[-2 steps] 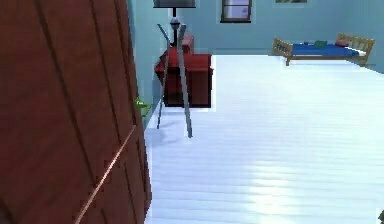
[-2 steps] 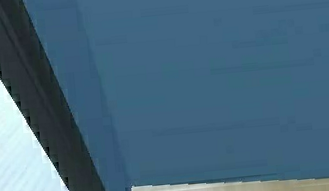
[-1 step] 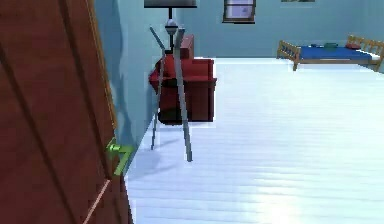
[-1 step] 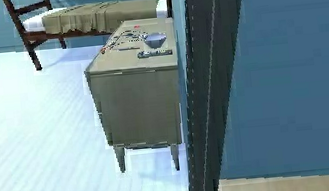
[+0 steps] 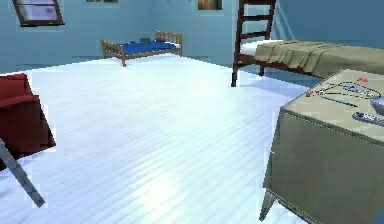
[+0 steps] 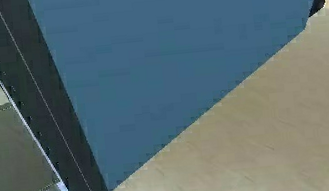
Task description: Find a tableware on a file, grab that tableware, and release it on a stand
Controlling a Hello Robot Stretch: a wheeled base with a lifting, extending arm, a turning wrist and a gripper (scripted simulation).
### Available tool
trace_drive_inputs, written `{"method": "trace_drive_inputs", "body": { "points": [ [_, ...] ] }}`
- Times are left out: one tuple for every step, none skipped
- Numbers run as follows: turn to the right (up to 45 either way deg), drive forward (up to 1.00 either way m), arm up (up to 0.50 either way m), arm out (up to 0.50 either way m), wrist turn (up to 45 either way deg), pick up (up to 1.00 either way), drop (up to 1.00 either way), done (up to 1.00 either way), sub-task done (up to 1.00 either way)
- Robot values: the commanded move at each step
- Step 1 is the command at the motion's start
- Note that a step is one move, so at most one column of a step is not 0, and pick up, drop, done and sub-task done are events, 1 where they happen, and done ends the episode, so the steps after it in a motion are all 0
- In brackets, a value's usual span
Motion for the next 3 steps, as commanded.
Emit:
{"method": "trace_drive_inputs", "body": {
  "points": [
    [18.0, 0.0, 0.0, 0.0, 0.0, 0.0, 0.0, 0.0, 0.0],
    [0.0, 0.4, 0.0, 0.0, 0.0, 0.0, 0.0, 0.0, 0.0],
    [-45.0, 0.0, 0.0, 0.0, 0.0, 0.0, 0.0, 0.0, 0.0]
  ]
}}
